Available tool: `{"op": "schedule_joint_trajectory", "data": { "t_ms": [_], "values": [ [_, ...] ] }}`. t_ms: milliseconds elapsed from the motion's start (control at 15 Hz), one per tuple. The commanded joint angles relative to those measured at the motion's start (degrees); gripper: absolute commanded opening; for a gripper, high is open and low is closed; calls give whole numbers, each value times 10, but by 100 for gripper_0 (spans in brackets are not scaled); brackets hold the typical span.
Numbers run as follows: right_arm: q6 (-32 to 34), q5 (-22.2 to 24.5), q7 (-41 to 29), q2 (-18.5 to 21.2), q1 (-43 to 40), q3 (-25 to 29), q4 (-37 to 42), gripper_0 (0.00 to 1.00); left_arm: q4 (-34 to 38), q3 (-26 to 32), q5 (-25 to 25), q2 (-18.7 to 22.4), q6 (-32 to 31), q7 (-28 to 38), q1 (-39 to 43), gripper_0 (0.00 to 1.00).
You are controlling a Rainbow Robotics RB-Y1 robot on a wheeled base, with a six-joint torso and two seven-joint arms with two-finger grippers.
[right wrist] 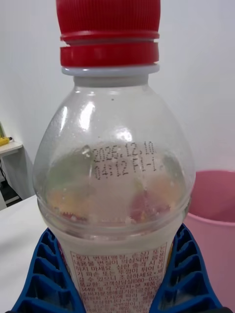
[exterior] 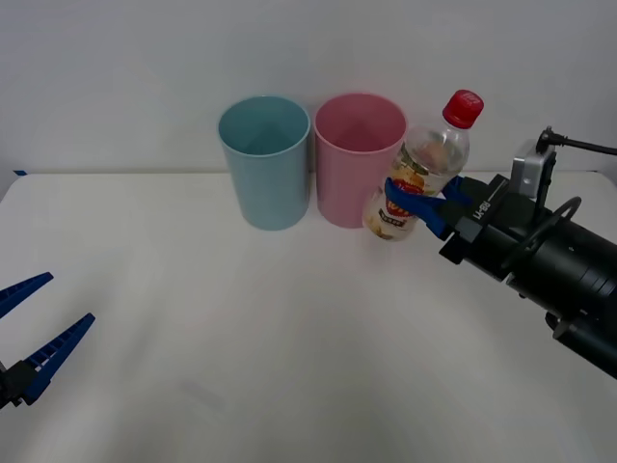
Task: Grasp the object on the table and drop it into the matching bin: aluminum can to the light blue bin, PET bottle to the pink bin.
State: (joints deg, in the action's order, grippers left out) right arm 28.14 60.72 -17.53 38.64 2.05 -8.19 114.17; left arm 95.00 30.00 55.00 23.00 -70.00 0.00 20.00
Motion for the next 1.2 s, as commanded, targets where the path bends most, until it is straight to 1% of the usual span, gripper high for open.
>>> {"op": "schedule_joint_trajectory", "data": {
  "t_ms": [67,267,400,667,867,1000,1200],
  "values": [
    [0,0,-40,22,48,0,-19,0,0,0,0,0,0,0,0,100],
    [8,0,-53,38,129,-17,-81,0,0,0,0,0,0,0,0,100],
    [34,0,-53,37,198,-31,-150,0,0,0,0,0,0,0,0,100],
    [39,2,-51,34,292,-69,-249,0,0,0,0,0,0,0,0,100],
    [55,30,-53,9,348,-78,-316,0,0,0,0,0,0,0,0,100],
    [75,47,-49,-18,391,-77,-378,0,0,0,0,0,0,0,0,100],
    [76,75,-45,-52,433,-78,-447,0,0,0,0,0,0,0,0,100]
  ]
}}
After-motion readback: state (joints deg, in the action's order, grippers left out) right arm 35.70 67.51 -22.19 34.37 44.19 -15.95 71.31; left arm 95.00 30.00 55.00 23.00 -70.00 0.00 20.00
